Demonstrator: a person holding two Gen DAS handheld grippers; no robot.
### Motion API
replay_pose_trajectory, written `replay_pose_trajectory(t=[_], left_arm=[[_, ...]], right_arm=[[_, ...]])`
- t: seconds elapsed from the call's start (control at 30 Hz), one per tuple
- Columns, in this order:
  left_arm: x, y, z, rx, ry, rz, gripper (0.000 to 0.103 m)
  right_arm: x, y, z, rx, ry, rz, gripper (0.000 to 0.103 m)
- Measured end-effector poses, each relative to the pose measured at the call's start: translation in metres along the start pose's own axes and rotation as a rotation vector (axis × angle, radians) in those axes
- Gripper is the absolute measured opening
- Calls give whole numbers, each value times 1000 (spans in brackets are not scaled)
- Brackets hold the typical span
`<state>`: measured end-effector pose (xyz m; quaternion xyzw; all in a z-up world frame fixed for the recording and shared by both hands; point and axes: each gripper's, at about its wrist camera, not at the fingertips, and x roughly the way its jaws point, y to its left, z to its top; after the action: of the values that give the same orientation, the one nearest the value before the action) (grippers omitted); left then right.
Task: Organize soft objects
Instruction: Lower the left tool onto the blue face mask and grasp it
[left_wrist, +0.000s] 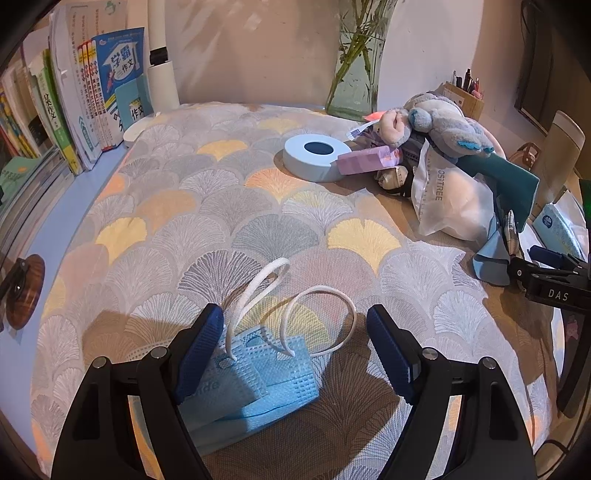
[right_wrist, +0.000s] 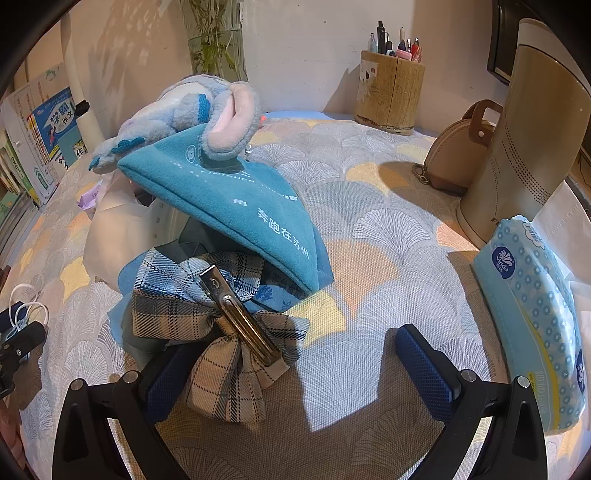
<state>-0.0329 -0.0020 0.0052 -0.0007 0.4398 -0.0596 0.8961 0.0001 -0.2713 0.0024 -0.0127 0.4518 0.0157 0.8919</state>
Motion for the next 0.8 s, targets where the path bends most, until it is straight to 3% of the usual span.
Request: replay_pose_trajectory(t=[0.57,0.8], left_arm=[[1,0,0,7,2,-4,79],[-19,7,-7,13,-42,-117,79]], right_arm=[[1,1,0,-1,0,0,103],[-11,2,-14,-29,83,23,103]])
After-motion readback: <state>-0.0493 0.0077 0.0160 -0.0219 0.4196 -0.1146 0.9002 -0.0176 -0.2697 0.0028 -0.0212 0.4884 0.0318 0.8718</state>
